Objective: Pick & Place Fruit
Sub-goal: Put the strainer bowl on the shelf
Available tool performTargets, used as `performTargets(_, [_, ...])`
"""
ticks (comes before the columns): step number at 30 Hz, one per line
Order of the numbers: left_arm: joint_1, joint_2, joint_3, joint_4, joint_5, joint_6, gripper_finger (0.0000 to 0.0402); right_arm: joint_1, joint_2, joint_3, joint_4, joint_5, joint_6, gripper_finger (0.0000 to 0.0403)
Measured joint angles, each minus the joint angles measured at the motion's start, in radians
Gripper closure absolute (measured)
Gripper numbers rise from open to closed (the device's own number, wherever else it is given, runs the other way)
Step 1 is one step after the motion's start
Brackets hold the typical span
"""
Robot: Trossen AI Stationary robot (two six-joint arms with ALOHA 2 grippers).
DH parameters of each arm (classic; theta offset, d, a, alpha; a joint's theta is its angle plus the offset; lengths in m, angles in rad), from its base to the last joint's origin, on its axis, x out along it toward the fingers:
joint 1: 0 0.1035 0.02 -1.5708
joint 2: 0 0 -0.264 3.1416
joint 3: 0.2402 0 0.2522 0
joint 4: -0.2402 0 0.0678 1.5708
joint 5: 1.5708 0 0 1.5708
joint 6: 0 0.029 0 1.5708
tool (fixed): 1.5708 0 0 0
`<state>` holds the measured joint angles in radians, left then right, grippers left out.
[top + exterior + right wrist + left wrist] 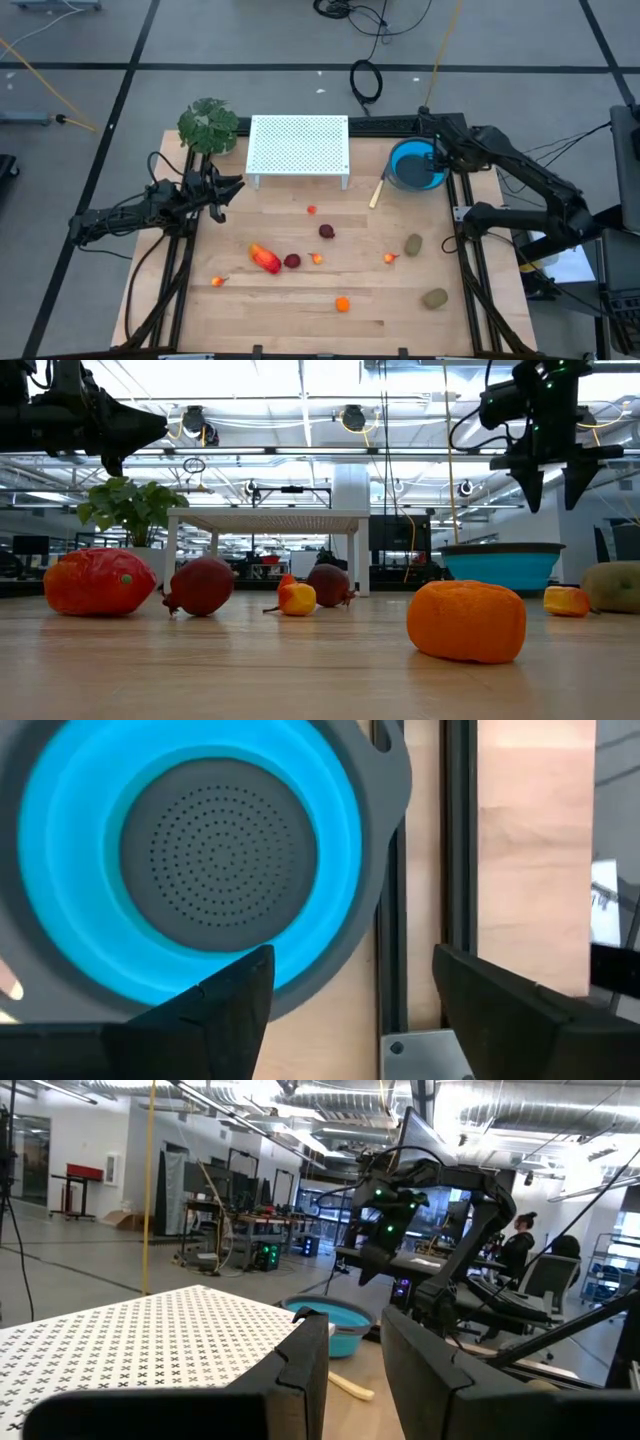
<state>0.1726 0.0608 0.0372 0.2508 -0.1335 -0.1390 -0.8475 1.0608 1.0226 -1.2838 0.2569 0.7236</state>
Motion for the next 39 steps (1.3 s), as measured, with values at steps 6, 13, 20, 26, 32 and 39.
performTargets(6, [0.000,0.000,0.000,0.000,0.000,0.002,0.0309,-0.004,-0.008,-0.108,0.090,-0.046,0.066,0.0140])
performTargets(13, [0.000,0.000,0.000,0.000,-0.007,0.002,0.0309,-0.004,-0.069,-0.296,0.196,-0.055,0.154,0.0150])
performTargets(20, [0.000,0.000,0.000,0.000,-0.035,0.002,0.0309,-0.004,-0.129,-0.387,0.388,-0.106,0.201,0.0163])
performTargets(26, [0.000,0.000,0.000,0.001,-0.035,-0.005,0.0309,-0.004,-0.137,-0.446,0.489,-0.105,0.262,0.0171])
performTargets(32, [0.000,0.000,0.000,0.001,-0.035,-0.005,0.0309,-0.004,-0.137,-0.496,0.595,-0.104,0.313,0.0192])
performTargets(39, [0.000,0.000,0.000,0.001,-0.035,-0.001,0.0309,-0.004,-0.137,-0.498,0.665,-0.102,0.313,0.0261])
